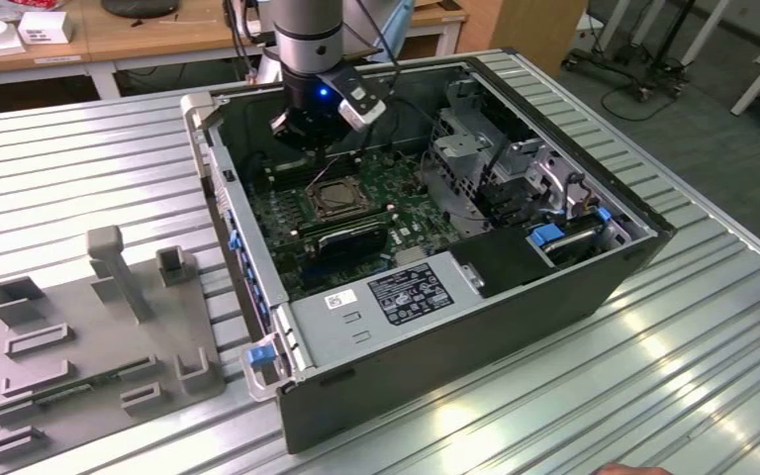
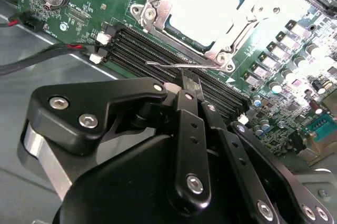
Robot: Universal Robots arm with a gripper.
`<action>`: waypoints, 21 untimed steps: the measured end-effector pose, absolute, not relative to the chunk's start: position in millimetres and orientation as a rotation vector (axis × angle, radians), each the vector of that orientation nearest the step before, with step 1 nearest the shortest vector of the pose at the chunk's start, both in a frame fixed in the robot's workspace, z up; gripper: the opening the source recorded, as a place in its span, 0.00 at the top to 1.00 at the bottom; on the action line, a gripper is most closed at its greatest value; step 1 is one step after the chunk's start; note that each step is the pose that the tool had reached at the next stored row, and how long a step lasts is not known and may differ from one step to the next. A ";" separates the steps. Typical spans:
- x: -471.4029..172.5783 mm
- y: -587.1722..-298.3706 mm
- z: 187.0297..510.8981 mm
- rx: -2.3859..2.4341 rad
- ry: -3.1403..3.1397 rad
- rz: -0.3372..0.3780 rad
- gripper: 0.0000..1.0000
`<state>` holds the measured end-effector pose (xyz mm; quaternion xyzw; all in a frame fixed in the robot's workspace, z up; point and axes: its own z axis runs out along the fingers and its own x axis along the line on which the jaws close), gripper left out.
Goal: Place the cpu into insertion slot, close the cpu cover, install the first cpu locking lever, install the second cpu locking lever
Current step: 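Install the first cpu locking lever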
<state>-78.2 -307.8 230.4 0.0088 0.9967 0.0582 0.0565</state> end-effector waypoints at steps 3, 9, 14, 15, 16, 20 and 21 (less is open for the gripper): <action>-77.5 -307.9 228.9 0.027 3.023 0.176 0.89; -76.1 -307.9 223.1 0.027 3.023 0.177 0.89; -73.5 -307.9 220.3 0.027 3.023 0.176 0.89; -72.5 -307.9 219.9 0.027 3.023 0.176 0.89; -71.5 -307.9 219.5 0.027 3.023 0.176 0.89; -68.4 -307.9 218.0 0.027 3.023 0.176 0.89; -67.9 -307.9 217.5 0.027 3.023 0.177 0.89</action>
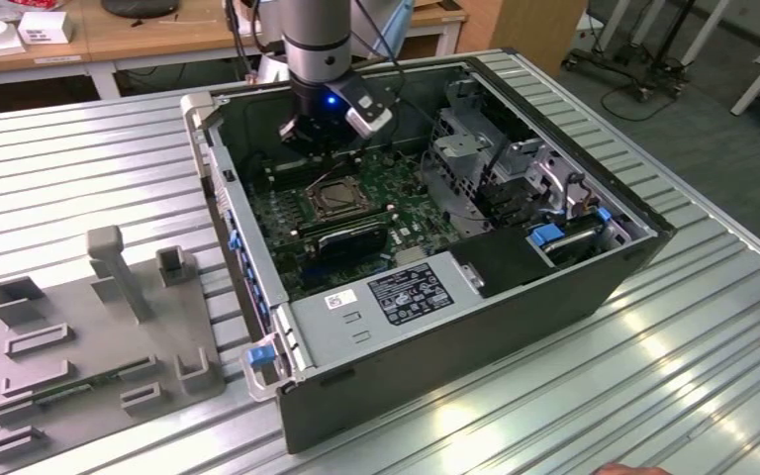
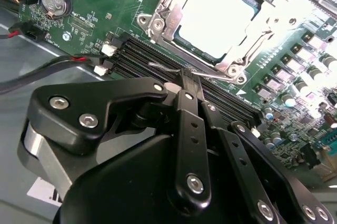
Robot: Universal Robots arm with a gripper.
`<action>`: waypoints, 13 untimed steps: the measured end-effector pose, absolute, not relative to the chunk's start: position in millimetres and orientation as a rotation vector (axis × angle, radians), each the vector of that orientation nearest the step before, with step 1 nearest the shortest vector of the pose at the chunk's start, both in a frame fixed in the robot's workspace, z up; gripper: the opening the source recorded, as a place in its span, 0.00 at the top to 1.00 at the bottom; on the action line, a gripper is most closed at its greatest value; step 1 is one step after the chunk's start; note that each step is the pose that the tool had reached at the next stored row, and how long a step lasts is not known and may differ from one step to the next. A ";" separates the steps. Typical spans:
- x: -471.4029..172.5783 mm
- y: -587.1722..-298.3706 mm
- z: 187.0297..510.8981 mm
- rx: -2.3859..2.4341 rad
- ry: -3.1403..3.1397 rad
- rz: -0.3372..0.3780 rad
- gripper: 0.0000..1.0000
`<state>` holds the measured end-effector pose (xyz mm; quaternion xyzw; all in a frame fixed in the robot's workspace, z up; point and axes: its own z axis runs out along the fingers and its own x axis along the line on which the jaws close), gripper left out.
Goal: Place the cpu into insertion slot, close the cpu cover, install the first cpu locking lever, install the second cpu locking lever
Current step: 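Install the first cpu locking lever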
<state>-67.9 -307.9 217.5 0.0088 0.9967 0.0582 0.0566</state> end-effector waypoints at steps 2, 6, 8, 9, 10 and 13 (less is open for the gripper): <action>-67.2 -307.9 216.3 0.027 3.023 0.176 0.89; -66.5 -307.9 213.4 0.027 3.023 0.176 0.89; -66.3 -307.9 211.8 0.027 3.023 0.176 0.89; -66.2 -307.9 210.9 0.027 3.023 0.176 0.89; -66.2 -307.8 210.1 0.027 3.023 0.176 0.89; -66.0 -307.4 207.5 0.027 3.023 0.176 0.89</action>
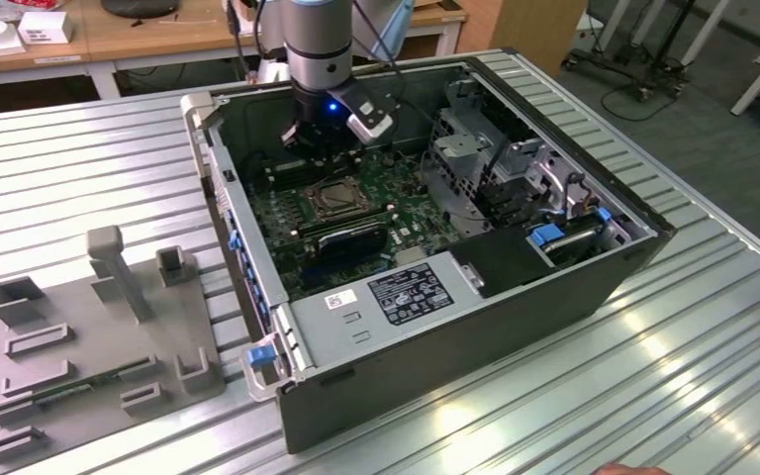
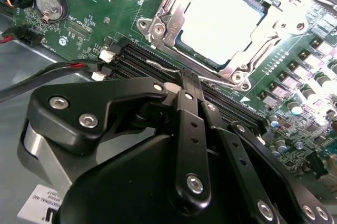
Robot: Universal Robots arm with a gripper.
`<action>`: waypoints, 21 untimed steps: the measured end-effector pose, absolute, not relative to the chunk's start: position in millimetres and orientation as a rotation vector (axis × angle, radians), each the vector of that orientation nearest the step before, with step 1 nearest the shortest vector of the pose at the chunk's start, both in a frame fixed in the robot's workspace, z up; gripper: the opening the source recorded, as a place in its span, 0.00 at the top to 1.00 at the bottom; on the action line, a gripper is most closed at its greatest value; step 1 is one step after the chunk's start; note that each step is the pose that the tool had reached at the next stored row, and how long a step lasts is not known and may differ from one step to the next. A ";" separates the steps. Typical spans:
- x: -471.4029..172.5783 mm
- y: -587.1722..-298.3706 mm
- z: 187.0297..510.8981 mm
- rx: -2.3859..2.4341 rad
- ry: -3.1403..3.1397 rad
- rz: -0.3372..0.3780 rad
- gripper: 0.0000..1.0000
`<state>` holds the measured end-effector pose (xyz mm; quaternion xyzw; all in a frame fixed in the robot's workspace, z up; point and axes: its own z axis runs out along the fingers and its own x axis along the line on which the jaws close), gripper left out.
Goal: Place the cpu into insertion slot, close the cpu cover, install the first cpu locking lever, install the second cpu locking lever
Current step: 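Install the first cpu locking lever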
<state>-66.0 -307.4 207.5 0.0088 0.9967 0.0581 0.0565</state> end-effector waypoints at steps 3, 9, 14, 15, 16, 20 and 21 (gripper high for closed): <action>-66.0 -306.3 205.0 0.027 3.023 0.176 0.89; -65.5 -304.3 200.9 0.027 3.024 0.175 0.89; -62.3 -303.8 200.7 0.027 3.024 0.171 0.89; -61.5 -303.7 200.6 0.026 3.024 0.170 0.89; -61.1 -303.6 200.7 0.026 3.024 0.170 0.89; -61.0 -303.4 201.9 0.026 3.024 0.168 0.89; -61.1 -303.4 203.5 0.026 3.024 0.168 0.89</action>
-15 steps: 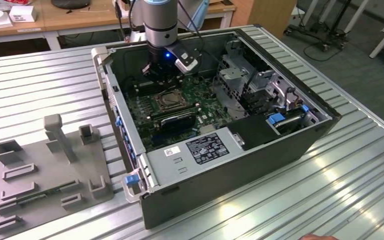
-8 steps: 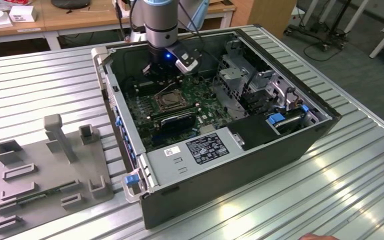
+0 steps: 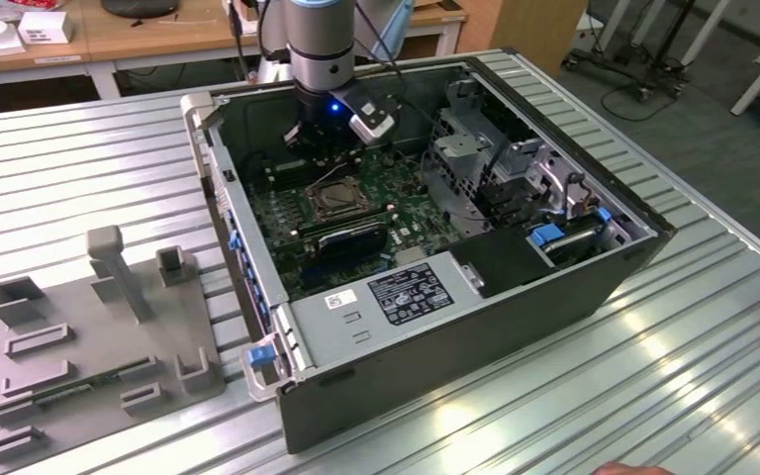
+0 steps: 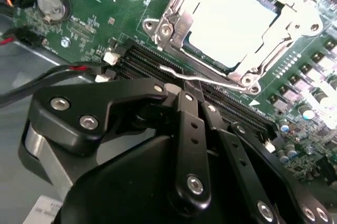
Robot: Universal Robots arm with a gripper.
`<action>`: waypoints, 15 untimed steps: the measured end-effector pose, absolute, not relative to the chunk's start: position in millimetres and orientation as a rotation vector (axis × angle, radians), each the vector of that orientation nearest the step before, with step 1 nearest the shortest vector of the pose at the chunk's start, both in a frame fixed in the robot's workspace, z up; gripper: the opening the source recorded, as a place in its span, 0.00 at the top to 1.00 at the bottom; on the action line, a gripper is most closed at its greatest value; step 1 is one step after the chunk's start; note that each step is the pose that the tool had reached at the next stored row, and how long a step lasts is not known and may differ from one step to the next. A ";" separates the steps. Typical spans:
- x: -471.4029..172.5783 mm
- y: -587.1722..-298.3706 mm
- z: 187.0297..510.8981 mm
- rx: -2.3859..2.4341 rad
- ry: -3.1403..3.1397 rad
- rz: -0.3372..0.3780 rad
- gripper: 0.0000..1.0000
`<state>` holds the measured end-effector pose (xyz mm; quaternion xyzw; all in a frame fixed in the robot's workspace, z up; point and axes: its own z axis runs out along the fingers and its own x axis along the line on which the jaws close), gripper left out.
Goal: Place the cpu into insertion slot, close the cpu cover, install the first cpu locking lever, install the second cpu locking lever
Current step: 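Install the first cpu locking lever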
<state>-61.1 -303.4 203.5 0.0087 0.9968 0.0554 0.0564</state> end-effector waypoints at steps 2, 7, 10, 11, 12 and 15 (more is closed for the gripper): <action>-61.0 -303.3 208.4 0.026 3.024 0.168 0.89; -61.1 -303.4 224.6 0.026 3.024 0.168 0.89; -61.0 -303.3 233.7 0.026 3.024 0.168 0.89; -61.0 -303.3 236.4 0.026 3.024 0.168 0.89; -61.0 -303.2 239.1 0.026 3.024 0.168 0.89; -61.0 -303.2 246.9 0.026 3.024 0.168 0.89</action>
